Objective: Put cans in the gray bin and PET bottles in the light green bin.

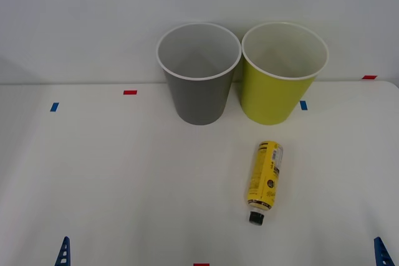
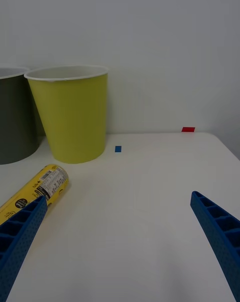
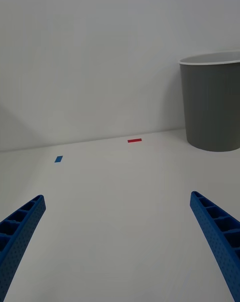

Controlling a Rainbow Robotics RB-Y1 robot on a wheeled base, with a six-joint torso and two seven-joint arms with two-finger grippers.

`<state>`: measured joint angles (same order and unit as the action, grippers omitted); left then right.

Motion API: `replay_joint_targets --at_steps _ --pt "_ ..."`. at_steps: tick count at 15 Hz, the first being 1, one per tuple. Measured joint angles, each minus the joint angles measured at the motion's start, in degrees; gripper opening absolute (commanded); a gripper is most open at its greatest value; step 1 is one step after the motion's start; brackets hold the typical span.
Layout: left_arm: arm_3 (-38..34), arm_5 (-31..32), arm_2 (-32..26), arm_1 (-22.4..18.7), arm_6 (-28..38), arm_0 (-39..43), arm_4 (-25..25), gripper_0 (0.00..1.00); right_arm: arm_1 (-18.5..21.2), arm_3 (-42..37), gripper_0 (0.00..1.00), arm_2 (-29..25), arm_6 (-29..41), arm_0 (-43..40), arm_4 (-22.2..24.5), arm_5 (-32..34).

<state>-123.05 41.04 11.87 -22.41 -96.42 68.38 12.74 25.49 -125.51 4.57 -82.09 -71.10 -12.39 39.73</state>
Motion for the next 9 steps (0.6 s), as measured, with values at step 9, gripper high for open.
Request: replay_joint_targets --at_steps 9 --pt "0.00 0.00 0.00 0.00 0.00 0.00 0.00 1.00 -1.89 3.23 1.00 1.99 0.07 2.16 0.01 -0.14"
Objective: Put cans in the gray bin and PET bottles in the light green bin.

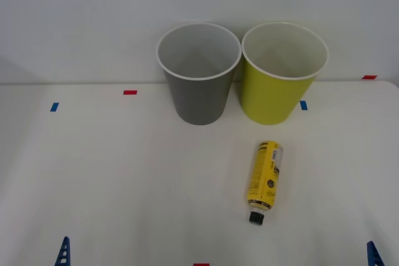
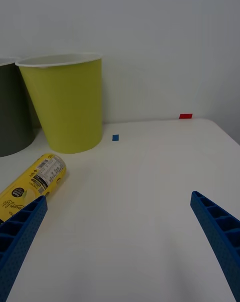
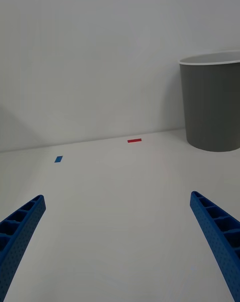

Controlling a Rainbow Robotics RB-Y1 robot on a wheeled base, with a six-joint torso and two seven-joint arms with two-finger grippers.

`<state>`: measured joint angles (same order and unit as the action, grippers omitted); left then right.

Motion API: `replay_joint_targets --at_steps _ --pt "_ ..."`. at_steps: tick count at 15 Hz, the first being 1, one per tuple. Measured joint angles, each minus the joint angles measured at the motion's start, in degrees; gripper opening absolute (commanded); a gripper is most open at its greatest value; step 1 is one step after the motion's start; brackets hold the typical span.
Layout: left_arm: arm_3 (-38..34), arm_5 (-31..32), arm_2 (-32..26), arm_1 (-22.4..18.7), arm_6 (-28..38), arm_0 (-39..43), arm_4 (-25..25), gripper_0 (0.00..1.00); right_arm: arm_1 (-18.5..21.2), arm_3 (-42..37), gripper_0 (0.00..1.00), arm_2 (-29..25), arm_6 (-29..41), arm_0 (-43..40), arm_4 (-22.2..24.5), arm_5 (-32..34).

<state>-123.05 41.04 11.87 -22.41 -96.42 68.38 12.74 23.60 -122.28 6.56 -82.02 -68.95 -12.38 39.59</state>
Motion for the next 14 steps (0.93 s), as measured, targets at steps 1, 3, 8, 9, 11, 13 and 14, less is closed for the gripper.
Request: replay_joint_targets --at_steps 1,3,8,9,11,13,14 --pt "0.00 0.00 0.00 0.00 0.00 0.00 0.00 1.00 -0.05 -0.78 1.00 0.51 -0.09 0.10 -0.01 0.17" --pt "0.00 0.00 0.00 0.00 0.00 0.00 0.00 1.00 0.02 -1.79 1.00 1.12 -0.25 0.37 -0.02 0.09" --pt "0.00 0.00 0.00 0.00 0.00 0.00 0.00 1.00 0.12 -5.22 1.00 1.68 -0.50 2.42 -0.05 -6.89" --pt "0.00 0.00 0.00 0.00 0.00 0.00 0.00 1.00 0.17 -6.84 1.00 1.67 -0.44 3.01 -0.36 -10.02" --pt "0.00 0.00 0.00 0.00 0.00 0.00 0.00 1.00 0.27 -8.57 1.00 1.16 -0.25 5.48 -1.17 -14.59" --pt "0.00 0.00 0.00 0.00 0.00 0.00 0.00 1.00 0.62 -9.35 1.00 0.69 -0.19 7.87 -1.62 -19.05" --pt "0.00 0.00 0.00 0.00 0.00 0.00 0.00 1.00 0.67 -10.21 1.00 0.50 -0.16 8.51 -1.84 -21.68"
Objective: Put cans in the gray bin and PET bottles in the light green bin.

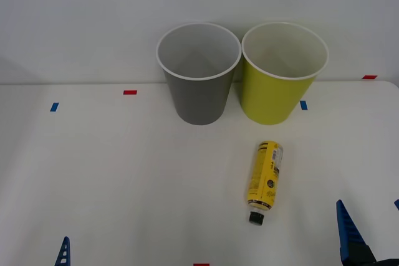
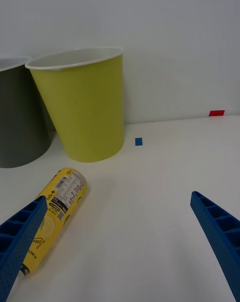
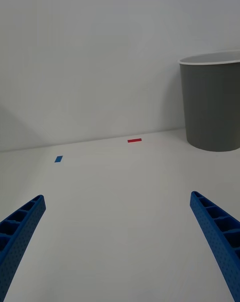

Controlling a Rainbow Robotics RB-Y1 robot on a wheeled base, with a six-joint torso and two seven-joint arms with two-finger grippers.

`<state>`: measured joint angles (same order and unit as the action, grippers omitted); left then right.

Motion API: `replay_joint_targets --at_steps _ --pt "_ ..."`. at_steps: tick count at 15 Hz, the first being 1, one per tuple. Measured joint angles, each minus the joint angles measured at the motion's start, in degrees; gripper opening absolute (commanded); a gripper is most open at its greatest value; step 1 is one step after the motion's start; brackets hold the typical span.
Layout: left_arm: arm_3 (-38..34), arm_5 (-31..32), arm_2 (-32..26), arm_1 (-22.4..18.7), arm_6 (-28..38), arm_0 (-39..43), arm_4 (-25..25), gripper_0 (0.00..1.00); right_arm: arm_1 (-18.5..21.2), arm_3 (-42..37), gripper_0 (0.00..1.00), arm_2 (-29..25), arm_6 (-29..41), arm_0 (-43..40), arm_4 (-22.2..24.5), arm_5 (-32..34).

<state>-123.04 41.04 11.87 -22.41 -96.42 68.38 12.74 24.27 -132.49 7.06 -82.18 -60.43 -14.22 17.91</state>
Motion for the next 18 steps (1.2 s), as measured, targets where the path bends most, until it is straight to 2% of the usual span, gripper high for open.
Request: replay_joint_targets --at_steps 8,14,15,18 --pt "0.00 0.00 0.00 0.00 0.00 0.00 0.00 1.00 -2.16 -7.66 1.00 -1.56 1.93 11.05 -1.41 -28.35" --pt "0.00 0.00 0.00 0.00 0.00 0.00 0.00 1.00 -2.55 -12.11 1.00 -2.95 12.72 15.89 0.18 -44.54" --pt "0.00 0.00 0.00 0.00 0.00 0.00 0.00 1.00 -2.61 -13.31 1.00 -3.15 14.56 16.41 0.96 -47.91" --pt "0.00 0.00 0.00 0.00 0.00 0.00 0.00 1.00 -2.58 -15.95 1.00 -2.84 21.63 19.87 8.04 -58.96"
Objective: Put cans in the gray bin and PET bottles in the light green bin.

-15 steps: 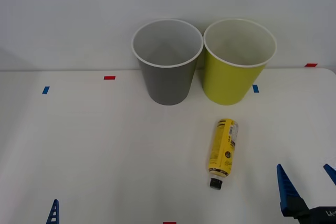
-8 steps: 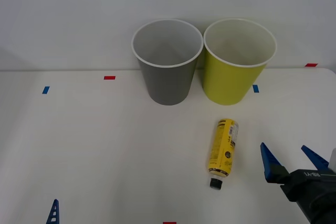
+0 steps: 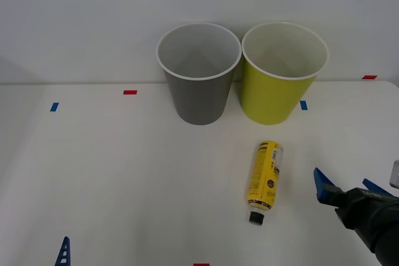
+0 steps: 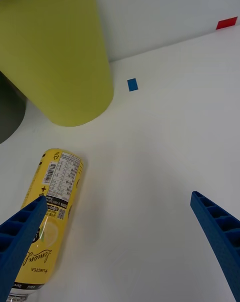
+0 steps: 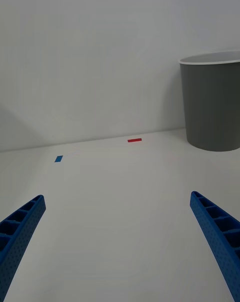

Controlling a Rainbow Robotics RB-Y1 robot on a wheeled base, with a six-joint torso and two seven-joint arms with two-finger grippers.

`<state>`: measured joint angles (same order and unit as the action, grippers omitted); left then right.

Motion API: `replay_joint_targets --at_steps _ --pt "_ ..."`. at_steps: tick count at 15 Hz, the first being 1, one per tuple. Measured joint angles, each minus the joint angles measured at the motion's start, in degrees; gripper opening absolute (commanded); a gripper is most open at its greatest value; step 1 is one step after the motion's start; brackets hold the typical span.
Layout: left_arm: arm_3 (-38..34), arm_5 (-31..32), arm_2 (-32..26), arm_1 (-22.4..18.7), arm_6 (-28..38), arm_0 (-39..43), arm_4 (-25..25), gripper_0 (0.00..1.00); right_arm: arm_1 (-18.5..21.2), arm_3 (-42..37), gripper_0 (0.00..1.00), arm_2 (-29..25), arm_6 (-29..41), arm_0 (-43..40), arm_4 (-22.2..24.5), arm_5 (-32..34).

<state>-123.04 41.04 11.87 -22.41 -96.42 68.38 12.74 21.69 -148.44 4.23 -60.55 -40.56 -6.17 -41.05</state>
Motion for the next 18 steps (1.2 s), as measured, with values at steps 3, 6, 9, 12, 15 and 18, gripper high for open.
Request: replay_joint_targets --at_steps 3,6,9,12,15,18 --pt "0.00 0.00 0.00 0.00 0.00 0.00 0.00 1.00 0.88 -1.24 1.00 0.60 7.04 5.84 0.64 -10.45" --pt "0.00 0.00 0.00 0.00 0.00 0.00 0.00 1.00 2.28 -1.41 1.00 1.54 10.67 11.57 -0.28 -19.92" --pt "0.00 0.00 0.00 0.00 0.00 0.00 0.00 1.00 3.86 -1.42 1.00 2.43 11.42 17.87 -2.02 -29.68" --pt "0.00 0.00 0.00 0.00 0.00 0.00 0.00 1.00 4.70 -1.40 1.00 2.68 12.57 24.07 -5.14 -36.53" --pt "0.00 0.00 0.00 0.00 0.00 0.00 0.00 1.00 5.42 -0.51 1.00 2.71 13.82 28.76 -8.13 -41.40" --pt "0.00 0.00 0.00 0.00 0.00 0.00 0.00 1.00 5.83 1.95 1.00 2.70 15.22 31.52 -10.15 -42.44"
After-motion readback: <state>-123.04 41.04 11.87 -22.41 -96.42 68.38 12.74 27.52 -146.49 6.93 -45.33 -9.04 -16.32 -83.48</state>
